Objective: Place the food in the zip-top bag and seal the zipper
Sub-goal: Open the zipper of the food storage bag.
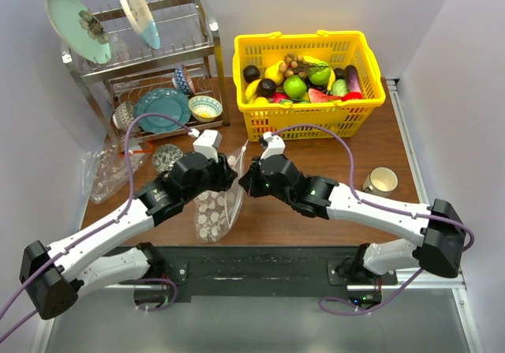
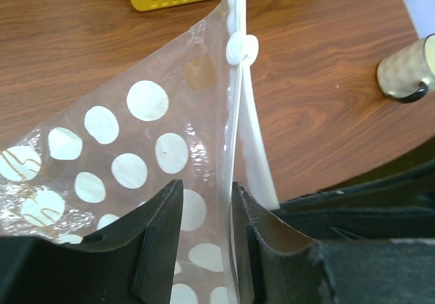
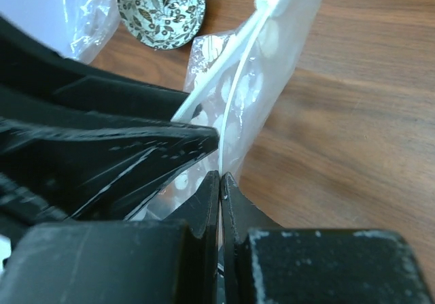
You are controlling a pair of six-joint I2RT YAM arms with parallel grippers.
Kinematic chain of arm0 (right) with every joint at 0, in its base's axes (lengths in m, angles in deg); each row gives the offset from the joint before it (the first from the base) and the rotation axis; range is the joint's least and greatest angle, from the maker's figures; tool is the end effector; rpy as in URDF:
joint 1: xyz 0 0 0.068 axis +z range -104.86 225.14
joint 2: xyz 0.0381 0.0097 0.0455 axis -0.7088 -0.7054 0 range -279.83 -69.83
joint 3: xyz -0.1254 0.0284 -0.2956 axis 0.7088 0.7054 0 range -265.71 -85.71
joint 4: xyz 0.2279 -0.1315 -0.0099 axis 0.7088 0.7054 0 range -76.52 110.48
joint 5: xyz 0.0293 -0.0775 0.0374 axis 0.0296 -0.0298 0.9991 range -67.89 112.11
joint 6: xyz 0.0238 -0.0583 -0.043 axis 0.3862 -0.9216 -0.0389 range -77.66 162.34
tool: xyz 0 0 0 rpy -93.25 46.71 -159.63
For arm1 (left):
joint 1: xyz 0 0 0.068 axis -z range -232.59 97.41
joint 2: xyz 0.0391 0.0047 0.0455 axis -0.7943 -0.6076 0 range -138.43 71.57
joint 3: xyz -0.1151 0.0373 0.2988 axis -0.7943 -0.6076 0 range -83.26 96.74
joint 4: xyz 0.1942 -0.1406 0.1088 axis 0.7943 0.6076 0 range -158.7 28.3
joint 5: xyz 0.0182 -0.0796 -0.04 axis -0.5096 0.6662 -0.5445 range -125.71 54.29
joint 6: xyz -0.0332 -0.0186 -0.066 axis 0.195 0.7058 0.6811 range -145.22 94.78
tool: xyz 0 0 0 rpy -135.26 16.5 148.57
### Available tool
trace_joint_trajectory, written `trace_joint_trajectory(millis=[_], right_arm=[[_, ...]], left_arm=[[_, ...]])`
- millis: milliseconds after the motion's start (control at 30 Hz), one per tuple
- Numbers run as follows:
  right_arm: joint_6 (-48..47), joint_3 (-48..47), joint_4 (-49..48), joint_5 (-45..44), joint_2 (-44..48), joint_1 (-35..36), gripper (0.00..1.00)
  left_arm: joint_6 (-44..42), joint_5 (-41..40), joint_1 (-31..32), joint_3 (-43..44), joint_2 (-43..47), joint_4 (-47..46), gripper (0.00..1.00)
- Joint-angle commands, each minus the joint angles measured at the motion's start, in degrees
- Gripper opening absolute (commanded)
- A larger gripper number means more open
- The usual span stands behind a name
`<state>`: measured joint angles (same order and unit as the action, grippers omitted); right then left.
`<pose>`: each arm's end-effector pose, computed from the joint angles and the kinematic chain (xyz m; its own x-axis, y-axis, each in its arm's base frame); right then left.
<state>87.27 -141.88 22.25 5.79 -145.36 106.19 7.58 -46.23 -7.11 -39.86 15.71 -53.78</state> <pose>0.1680 0.2661 0.3290 -0.6700 0.1891 -0.7179 -0.3484 0.7738 0.5290 0.1623 -0.1481 0.3163 -0.5892 -0.1605 -0.7919 0.3189 0.8543 -0.4105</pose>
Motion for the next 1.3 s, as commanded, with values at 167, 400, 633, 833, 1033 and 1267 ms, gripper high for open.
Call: trace_joint_trajectory(millis=[167,400,633,833,1033,1267], right_arm=[[-3.8,-0.4,-0.7,0.4,3.2,-0.1,0.37],[-6.3,-3.4,1.8,2.8,0.6,-0.1,0.56],[-6.3,-4.7,-0.1,6.7,-1.7,-0.1,0.68],[-6.7,-4.1,-1.6,7.4,-0.5,-0.1,0.73],[-5.3,-2.0,-3.8,8.4,-0.2,-0.1,0.73],[-3.4,-0.9,-5.3,9.5,-1.5,-0.1,0.73]], left_arm=[[-4.2,-1.6,0.2,5.0,-1.4,3.2,0.00],[-5.0,-2.0,0.2,5.9,1.4,3.4,0.00],[-3.4,-0.9,0.6,2.3,1.4,0.0,0.00],[-2.0,-2.4,0.8,-0.9,1.4,-2.5,0.00],[0.1,-3.5,0.9,-2.0,1.5,-3.6,0.00],[2.8,-2.9,0.9,-2.6,2.6,-4.5,0.00]])
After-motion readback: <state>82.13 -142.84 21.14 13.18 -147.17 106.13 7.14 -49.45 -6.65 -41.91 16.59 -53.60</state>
